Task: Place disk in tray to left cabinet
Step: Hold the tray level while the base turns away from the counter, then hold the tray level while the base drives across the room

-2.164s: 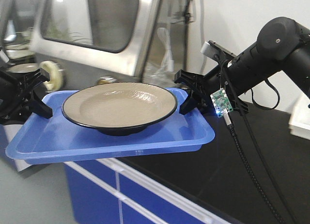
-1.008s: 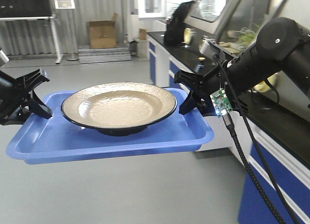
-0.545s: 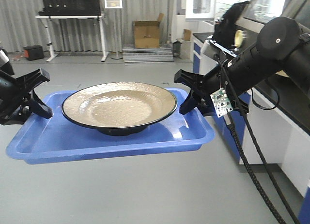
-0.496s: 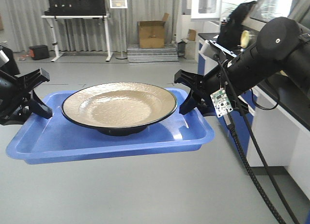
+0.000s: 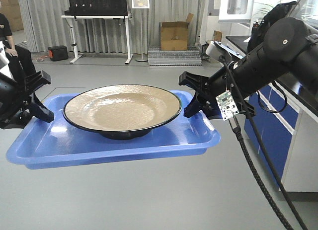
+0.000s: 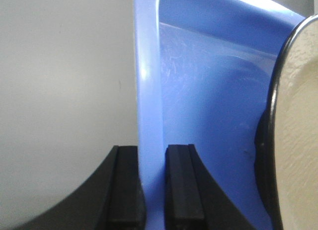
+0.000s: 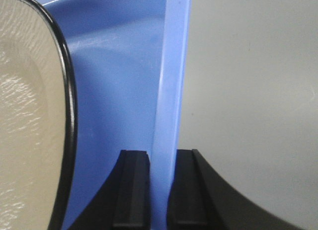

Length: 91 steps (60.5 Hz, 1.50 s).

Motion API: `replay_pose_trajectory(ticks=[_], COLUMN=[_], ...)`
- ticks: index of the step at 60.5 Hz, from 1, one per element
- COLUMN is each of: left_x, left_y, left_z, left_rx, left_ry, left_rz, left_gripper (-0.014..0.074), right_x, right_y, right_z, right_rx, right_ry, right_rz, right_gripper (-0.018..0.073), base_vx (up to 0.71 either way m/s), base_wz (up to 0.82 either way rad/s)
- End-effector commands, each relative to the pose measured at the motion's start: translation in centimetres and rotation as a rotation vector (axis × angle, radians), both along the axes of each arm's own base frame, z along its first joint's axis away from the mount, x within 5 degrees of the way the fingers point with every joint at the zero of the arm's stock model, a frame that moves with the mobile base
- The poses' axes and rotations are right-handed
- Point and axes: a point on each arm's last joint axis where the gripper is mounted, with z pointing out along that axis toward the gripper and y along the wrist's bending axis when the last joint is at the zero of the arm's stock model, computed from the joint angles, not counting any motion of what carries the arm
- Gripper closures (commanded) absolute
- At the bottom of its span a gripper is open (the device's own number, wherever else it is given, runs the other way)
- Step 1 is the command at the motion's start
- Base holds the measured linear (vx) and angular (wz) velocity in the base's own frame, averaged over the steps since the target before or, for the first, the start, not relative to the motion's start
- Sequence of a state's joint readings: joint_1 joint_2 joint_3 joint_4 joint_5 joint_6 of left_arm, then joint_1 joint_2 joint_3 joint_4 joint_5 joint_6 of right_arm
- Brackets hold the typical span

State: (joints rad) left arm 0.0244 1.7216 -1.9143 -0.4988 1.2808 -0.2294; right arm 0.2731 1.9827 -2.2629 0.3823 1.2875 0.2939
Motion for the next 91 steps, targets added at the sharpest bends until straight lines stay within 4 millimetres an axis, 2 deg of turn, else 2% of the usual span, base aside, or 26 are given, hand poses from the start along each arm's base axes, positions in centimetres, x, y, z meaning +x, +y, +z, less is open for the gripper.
replay_pose_trajectory(ticks=[1,91], left_x=[-1.99,-1.99], left_y=[-2.17,-2.17], left_z=[4.19,4.19], left_rx=[-0.179,-0.179], left_ry=[-0.138,-0.138], left_rz=[-0.046,-0.046], left_gripper=[0.0598,0.0598], right_x=[-3.14,-3.14], right_y=[1.45,1.45], right_z=[4.36,4.36], right_rx=[0.158,0.158], right_ry=[-0.072,-0.073], right_rz=[0.091,0.091], right_gripper=[0.0561,0.0561], base_vx=[0.38,0.48], base_wz=[0.03,0.0])
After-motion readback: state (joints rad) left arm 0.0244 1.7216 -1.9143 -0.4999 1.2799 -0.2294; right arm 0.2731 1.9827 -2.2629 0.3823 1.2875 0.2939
